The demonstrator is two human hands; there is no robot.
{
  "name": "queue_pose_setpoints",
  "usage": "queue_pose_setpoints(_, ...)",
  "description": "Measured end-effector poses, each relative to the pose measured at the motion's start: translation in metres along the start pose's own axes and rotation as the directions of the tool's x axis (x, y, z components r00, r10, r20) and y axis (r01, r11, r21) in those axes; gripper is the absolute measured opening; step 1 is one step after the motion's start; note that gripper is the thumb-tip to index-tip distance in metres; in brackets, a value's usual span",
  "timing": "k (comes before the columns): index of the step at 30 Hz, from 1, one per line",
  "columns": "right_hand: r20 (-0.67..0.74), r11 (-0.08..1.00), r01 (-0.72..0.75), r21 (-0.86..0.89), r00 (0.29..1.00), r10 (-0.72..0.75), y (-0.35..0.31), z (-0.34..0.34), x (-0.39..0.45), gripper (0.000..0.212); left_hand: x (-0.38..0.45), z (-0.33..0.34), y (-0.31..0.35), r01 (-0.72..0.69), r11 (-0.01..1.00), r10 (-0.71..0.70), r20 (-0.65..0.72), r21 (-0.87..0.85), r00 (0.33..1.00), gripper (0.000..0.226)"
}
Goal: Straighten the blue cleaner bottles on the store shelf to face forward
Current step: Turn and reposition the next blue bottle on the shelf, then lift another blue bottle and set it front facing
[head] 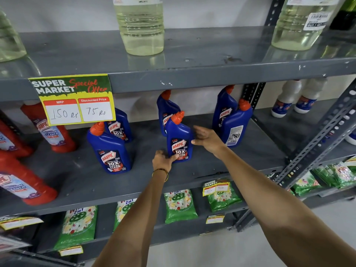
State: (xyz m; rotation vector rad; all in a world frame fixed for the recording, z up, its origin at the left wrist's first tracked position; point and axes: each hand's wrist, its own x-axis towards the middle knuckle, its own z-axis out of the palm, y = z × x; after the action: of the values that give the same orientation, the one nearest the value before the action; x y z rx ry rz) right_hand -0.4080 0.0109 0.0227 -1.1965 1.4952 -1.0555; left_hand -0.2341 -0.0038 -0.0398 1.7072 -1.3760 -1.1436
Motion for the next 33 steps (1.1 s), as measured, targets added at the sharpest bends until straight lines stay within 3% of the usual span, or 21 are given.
queue_pose_setpoints(4,-0.176,0.996,-0.061,-0.069,0.983,0.048,0.015,-0.005,-0.006,0.069,-0.013,0.004,0.0,0.104,0.991,-0.105,-0.008,-0.089,0.994,0.059)
queue_pose_setpoints(10,-0.434,0.99,-0.11,-0.087,0.899,0.061,0.038,-0.03,-0.033,0.062,-0.04,0.036,0.002,0.125,0.987,-0.125,0.009,-0.102,0.992,0.043)
queue_pose_setpoints(15,-0.537,0.982,-0.127,-0.14,0.843,0.032,0.051,-0.065,-0.044,0.043,-0.048,0.067,0.018,0.028,1.0,-0.028,0.095,-0.002,0.995,0.038)
queue_pose_setpoints(18,-0.546,0.981,-0.14,-0.137,0.837,0.043,0.055,-0.092,-0.041,0.039,-0.042,0.087,0.033,-0.028,0.996,0.017,0.134,0.086,0.991,0.051)
queue_pose_setpoints(20,-0.544,0.98,-0.153,-0.131,0.837,0.058,0.056,-0.11,-0.034,0.047,-0.037,0.102,0.043,-0.059,0.991,0.042,0.134,0.122,0.99,0.052)
queue_pose_setpoints(24,-0.433,0.982,-0.169,-0.089,0.894,0.115,0.058,-0.15,-0.007,0.068,-0.028,0.138,0.067,-0.028,1.0,0.027,0.084,0.01,0.996,0.058)
queue_pose_setpoints(28,-0.274,0.989,-0.126,-0.08,0.956,0.099,0.061,-0.178,0.017,0.073,-0.016,0.168,0.091,-0.067,0.998,0.067,0.056,0.002,0.996,0.064)
queue_pose_setpoints(33,-0.044,0.995,-0.057,-0.078,0.998,0.054,0.059,-0.194,0.029,0.071,-0.007,0.186,0.111,-0.175,0.981,0.167,0.094,0.083,0.981,0.054)
